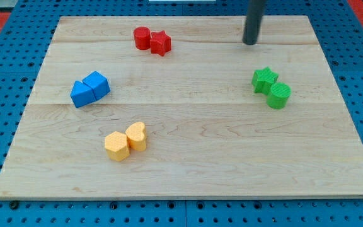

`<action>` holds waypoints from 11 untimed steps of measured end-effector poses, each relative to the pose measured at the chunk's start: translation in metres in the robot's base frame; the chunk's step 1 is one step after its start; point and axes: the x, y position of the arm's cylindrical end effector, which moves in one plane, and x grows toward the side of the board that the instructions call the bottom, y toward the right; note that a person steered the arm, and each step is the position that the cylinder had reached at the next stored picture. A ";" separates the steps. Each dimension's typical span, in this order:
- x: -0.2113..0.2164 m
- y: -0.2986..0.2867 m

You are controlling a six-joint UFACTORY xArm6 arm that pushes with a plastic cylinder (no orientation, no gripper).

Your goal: Place your arm vertically above the green star

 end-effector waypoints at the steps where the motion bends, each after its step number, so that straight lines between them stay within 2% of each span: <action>1: 0.022 0.065; 2: 0.049 0.072; 5: 0.049 0.070; 7: 0.021 0.053; 8: 0.017 0.006; 11: 0.017 -0.007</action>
